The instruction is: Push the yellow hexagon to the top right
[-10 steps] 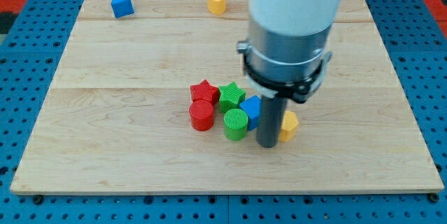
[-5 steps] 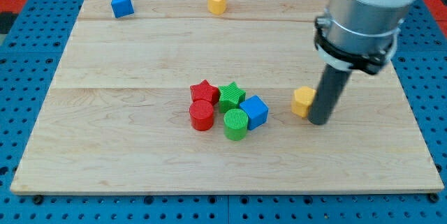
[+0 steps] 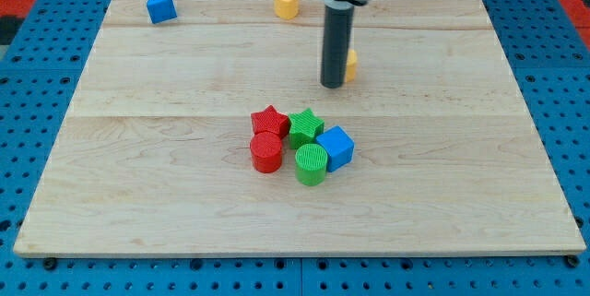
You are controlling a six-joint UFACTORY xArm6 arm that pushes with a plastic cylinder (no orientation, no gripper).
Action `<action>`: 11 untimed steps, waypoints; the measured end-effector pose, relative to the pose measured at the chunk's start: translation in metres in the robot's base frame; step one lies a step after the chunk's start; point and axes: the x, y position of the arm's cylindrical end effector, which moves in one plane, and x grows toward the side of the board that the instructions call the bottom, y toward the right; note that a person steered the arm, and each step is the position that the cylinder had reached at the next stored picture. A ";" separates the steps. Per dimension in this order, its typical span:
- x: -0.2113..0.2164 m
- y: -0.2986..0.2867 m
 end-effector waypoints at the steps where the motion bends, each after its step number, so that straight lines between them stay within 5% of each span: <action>1: -0.021 -0.004; 5: -0.014 0.102; 8: -0.089 0.062; 11: -0.085 0.112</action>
